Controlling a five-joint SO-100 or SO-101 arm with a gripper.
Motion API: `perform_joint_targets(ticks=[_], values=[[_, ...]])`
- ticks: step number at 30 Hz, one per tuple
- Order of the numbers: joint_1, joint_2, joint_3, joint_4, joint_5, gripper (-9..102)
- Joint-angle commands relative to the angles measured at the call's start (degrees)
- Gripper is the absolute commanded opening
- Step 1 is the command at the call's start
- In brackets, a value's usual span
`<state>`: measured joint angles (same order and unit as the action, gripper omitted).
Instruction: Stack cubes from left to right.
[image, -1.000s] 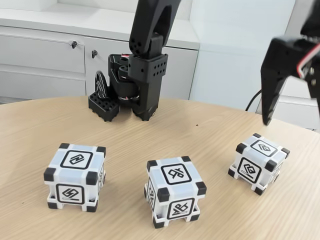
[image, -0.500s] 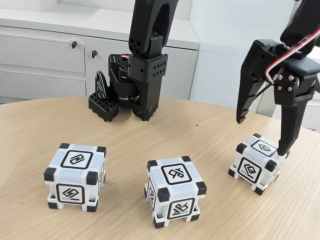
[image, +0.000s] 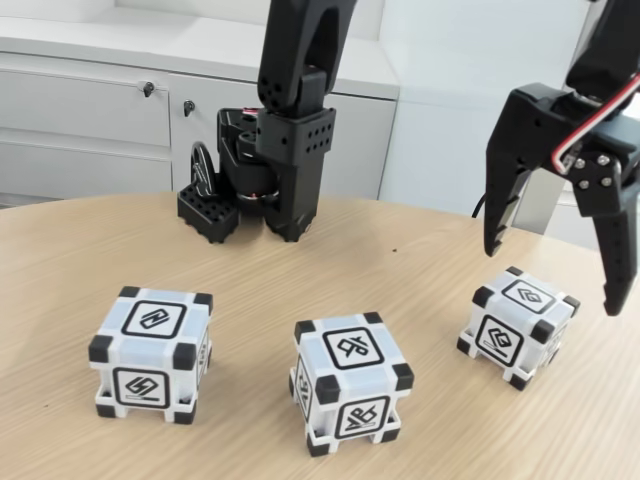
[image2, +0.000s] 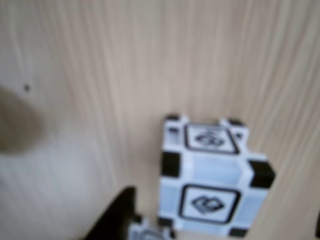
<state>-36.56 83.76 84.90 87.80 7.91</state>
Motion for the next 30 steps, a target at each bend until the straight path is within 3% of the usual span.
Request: perform_joint_targets(ticks=[1,17,30], values=[[0.44,1.93,0.18,-0.35,-1.76,35],[2.99,1.85,5.45,-0.53,-5.62,35],[10.37,-1.67,7.03,-7.03,-9.76,35]])
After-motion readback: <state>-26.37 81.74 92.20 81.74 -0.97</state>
